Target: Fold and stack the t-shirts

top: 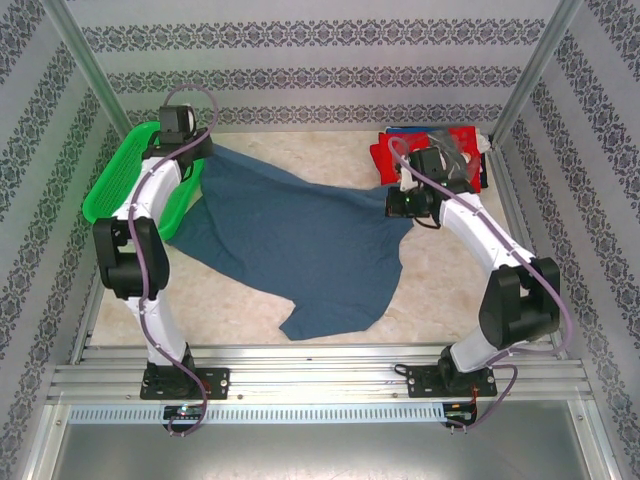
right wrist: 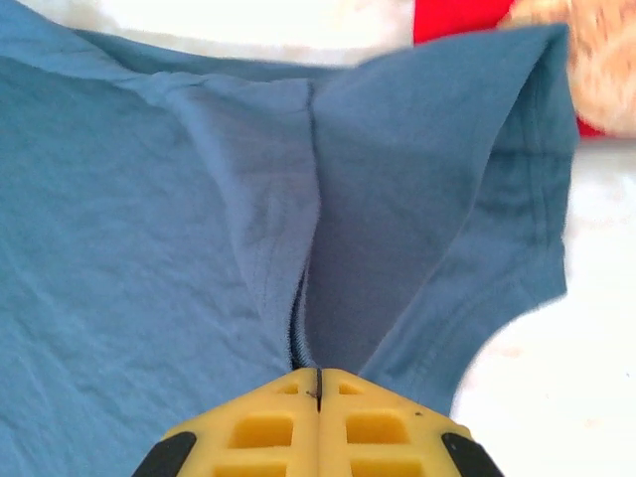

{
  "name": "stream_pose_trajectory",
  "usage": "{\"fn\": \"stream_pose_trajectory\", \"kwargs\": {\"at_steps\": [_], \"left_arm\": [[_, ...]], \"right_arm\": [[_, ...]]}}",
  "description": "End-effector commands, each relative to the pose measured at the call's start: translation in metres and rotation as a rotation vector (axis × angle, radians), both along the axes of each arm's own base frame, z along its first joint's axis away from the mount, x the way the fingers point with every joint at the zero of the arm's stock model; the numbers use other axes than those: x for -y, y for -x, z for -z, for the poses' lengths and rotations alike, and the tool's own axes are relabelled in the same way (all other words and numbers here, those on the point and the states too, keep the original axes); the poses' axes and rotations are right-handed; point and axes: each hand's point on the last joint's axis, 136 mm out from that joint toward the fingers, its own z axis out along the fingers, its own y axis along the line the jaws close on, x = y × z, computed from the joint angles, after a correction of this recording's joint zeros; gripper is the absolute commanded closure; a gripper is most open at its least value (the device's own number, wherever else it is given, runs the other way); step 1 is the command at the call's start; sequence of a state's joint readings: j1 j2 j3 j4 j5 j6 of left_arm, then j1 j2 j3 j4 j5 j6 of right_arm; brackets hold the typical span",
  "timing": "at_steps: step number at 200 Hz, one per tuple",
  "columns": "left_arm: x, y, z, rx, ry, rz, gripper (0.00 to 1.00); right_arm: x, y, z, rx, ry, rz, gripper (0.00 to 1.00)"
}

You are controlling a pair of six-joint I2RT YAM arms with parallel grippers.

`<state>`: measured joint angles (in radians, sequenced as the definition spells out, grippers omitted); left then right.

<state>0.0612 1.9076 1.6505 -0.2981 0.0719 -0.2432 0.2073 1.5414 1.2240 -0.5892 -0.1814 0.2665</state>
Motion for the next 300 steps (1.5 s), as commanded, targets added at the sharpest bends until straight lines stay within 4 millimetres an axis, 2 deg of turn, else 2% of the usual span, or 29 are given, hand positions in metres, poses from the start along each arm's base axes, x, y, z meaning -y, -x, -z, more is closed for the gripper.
{"fn": "stream_pose_trajectory", "kwargs": {"at_steps": [1, 62, 112, 154, 201, 235, 266, 300], "left_arm": [[-0.001, 0.012, -0.029, 0.082, 0.015, -0.006, 1.0], [-0.004, 0.048, -0.004, 0.002, -0.002, -0.046, 1.0], [0.0, 0.065, 0.01, -0.033, 0.002, -0.055, 1.0], [-0.001, 0.078, 0.02, -0.069, -0.002, -0.063, 1.0], [0.003, 0.086, 0.034, -0.094, 0.013, -0.056, 1.0], [0.001, 0.091, 0.041, -0.12, -0.001, -0.071, 1.0], [0.001, 0.093, 0.046, -0.138, -0.002, -0.07, 1.0], [-0.001, 0.091, 0.048, -0.151, -0.008, -0.083, 1.0]], "right_arm": [[0.007, 0.012, -0.006, 0.029, -0.001, 0.046, 1.0], [0.012, 0.052, 0.023, -0.048, -0.006, 0.069, 1.0], [0.017, 0.065, 0.033, -0.075, -0.003, 0.081, 1.0], [0.007, 0.079, 0.038, -0.104, -0.04, 0.047, 1.0], [0.0, 0.097, 0.063, -0.182, -0.042, 0.032, 1.0], [0.001, 0.099, 0.066, -0.187, -0.032, 0.037, 1.0], [0.003, 0.106, 0.08, -0.234, -0.021, 0.041, 1.0], [0.001, 0.106, 0.083, -0.237, -0.034, 0.045, 1.0]]}}
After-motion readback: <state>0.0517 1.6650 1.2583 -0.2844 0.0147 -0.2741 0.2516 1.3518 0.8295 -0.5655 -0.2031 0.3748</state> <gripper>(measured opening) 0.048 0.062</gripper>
